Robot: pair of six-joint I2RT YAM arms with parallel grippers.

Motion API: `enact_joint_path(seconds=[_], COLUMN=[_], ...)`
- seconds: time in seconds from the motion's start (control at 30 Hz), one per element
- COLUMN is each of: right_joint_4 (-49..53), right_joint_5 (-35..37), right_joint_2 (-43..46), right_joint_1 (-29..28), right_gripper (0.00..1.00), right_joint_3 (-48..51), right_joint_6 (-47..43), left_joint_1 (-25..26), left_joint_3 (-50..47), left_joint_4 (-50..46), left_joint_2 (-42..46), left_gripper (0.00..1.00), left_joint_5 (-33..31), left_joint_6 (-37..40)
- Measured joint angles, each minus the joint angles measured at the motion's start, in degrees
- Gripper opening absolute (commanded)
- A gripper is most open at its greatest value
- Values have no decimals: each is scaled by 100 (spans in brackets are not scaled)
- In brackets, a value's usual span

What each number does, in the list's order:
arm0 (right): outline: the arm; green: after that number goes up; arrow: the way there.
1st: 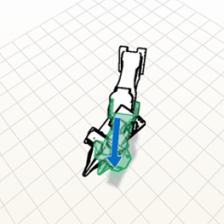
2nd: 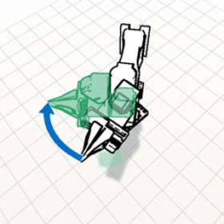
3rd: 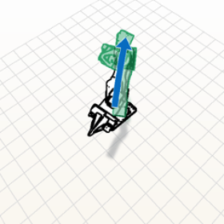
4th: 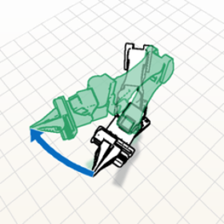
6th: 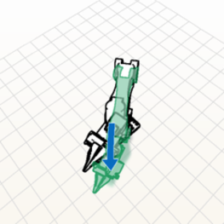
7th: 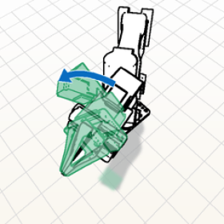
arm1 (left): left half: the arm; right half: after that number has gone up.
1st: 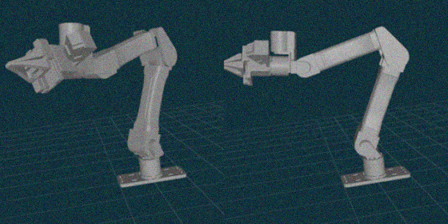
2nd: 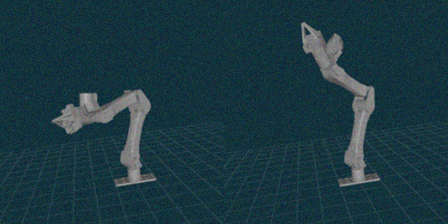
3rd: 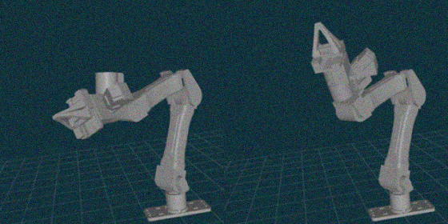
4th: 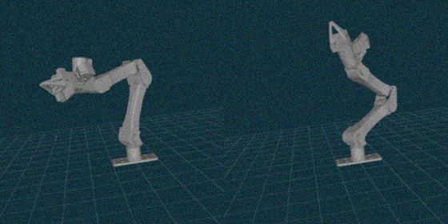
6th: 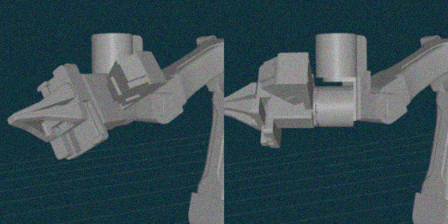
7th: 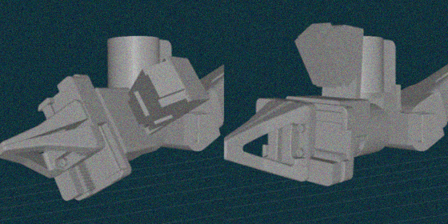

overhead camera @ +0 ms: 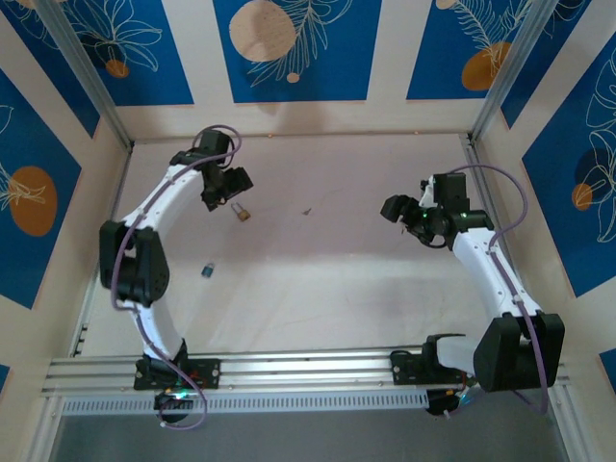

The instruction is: Unlock with the key

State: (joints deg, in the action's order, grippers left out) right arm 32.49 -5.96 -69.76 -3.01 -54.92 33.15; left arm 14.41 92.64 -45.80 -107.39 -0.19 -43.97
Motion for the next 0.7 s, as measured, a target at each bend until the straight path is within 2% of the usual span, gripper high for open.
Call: enact_joint_path(seconds=[0.3, 0.7], right_joint_4=[-382, -577], right_joint_5=[-59, -63], right_joint_2=[96, 98], right_joint_1=[-323, -450], right_gripper=[81, 81], right_joint_3=[629, 706], right_joint_6=[262, 352], left_joint_1=[72, 186], left_joint_3=[1224, 1628], left_joint_4=[-922, -1257], left_joint_2=[-1482, -2151], left_gripper=[71, 55], left_joint_5=[-55, -131], left_joint_6=[-529, -863])
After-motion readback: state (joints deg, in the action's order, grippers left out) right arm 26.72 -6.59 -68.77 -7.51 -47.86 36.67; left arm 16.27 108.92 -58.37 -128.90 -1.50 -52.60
